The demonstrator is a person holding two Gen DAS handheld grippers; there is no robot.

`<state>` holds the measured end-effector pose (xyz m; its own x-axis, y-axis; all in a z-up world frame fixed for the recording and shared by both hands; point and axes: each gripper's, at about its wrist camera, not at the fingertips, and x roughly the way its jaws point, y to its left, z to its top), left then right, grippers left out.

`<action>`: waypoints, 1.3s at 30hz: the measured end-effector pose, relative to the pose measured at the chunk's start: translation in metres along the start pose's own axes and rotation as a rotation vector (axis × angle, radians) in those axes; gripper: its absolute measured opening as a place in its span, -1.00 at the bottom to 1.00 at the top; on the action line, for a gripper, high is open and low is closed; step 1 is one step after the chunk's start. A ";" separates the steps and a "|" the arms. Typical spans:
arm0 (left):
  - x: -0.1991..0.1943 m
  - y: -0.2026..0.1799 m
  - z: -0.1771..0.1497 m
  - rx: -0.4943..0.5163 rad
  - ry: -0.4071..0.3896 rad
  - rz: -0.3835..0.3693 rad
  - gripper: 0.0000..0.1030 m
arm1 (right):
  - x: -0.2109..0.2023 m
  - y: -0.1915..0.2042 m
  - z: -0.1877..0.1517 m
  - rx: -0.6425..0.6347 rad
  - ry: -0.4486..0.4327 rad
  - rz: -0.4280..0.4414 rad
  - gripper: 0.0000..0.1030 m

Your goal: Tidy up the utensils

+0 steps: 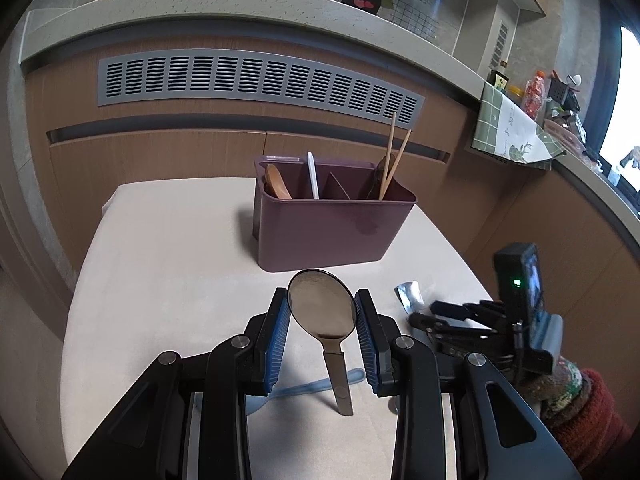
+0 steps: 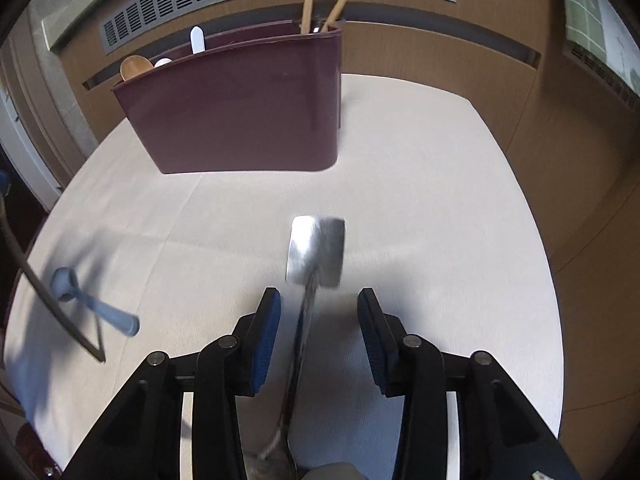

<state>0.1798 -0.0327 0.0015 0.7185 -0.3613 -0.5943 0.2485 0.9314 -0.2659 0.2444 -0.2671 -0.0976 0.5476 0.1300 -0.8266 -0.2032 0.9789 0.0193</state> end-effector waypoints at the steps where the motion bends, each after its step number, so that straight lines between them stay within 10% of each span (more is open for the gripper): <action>1: 0.000 0.000 0.000 0.001 0.000 0.000 -0.34 | 0.004 0.002 0.004 -0.010 -0.001 -0.017 -0.21; 5: 0.000 0.000 0.000 -0.001 0.001 -0.002 -0.34 | 0.018 0.007 0.019 -0.016 -0.009 -0.048 -0.08; 10: 0.000 0.000 0.000 -0.004 0.002 -0.005 -0.34 | 0.012 0.009 0.018 -0.011 -0.023 -0.061 -0.43; 26: -0.017 -0.015 0.015 0.055 -0.054 0.014 -0.35 | -0.097 0.023 0.025 -0.014 -0.333 -0.001 -0.46; 29: -0.026 -0.018 0.034 0.068 -0.095 0.010 -0.35 | -0.110 0.021 0.037 0.006 -0.374 0.014 -0.49; 32: -0.039 -0.020 0.066 0.082 -0.171 0.004 -0.35 | -0.135 0.019 0.059 0.016 -0.438 0.028 -0.96; 39: -0.061 -0.020 0.118 0.088 -0.328 -0.028 -0.35 | -0.178 0.013 0.115 -0.014 -0.547 0.021 -0.96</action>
<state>0.2075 -0.0237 0.1328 0.8776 -0.3669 -0.3085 0.3159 0.9267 -0.2035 0.2379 -0.2596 0.1144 0.8846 0.2158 -0.4133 -0.2272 0.9736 0.0221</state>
